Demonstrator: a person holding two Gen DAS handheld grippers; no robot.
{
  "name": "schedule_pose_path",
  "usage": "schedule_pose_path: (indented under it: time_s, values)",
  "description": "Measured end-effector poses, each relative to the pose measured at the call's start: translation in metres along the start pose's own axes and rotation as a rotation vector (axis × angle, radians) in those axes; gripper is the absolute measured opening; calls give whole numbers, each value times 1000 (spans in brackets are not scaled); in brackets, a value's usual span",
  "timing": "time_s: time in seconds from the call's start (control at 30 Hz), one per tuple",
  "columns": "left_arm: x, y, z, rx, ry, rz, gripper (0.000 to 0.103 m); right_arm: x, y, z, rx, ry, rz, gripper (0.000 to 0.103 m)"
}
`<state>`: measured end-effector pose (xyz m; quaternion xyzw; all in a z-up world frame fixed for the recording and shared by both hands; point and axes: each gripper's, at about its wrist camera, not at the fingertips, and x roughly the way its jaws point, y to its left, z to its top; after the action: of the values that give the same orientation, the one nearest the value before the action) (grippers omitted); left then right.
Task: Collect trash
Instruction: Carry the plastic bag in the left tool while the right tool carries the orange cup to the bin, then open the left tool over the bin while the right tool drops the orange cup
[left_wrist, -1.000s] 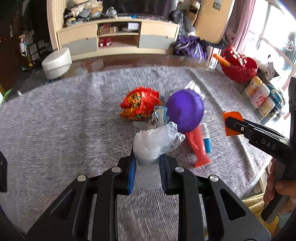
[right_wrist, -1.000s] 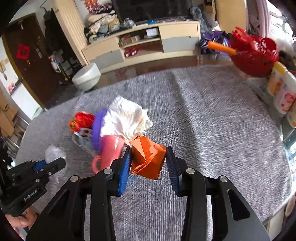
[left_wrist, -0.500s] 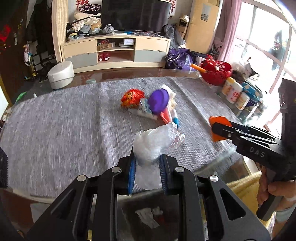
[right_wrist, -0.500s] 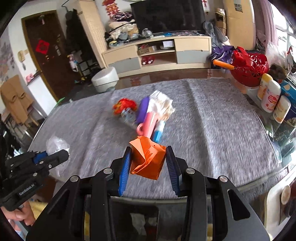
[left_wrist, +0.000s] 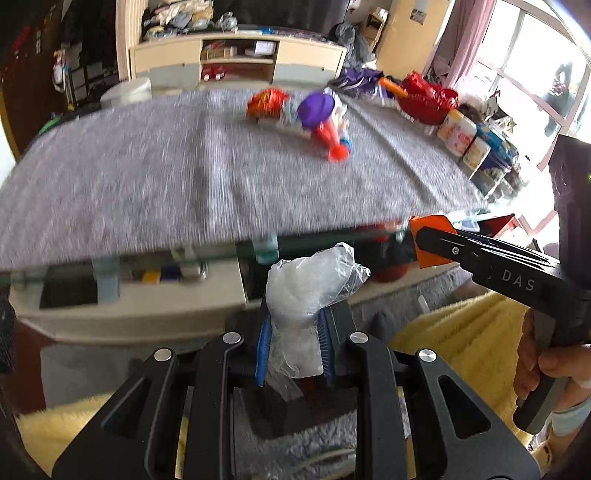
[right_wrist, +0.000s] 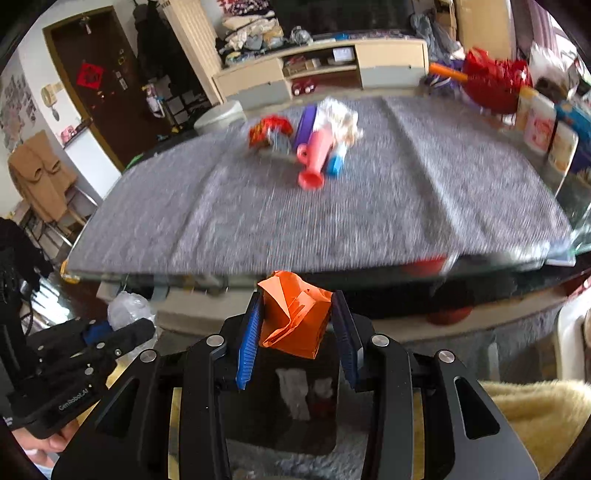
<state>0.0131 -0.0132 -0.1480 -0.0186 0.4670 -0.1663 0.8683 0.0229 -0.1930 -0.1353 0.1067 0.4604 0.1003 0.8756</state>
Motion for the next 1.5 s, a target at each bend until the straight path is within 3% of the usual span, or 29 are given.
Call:
schedule_pose_path:
  time_s: [0.33, 0.67, 0.8, 0.93, 1.13, 1.37, 1.5]
  values:
    - [41, 4, -55, -30, 138, -18, 21, 43, -7, -48, 27, 117, 1, 39]
    - [62, 6, -66, -46, 198, -29, 24, 62, -8, -61, 28, 174, -1, 41]
    - [64, 6, -66, -43, 201, -34, 34, 65, -6, -60, 32, 189, 18, 42]
    - [66, 8, -65, -49, 206, -23, 41, 66, -7, -59, 42, 188, 19, 54]
    - [63, 13, -63, -60, 193, 2, 54, 63, -11, -52, 62, 174, 12, 60]
    - [54, 23, -51, -79, 159, 25, 81, 49, -22, -34, 90, 123, -4, 72]
    - [46, 26, -36, -88, 127, 30, 87, 38, -29, -16, 107, 84, -10, 73]
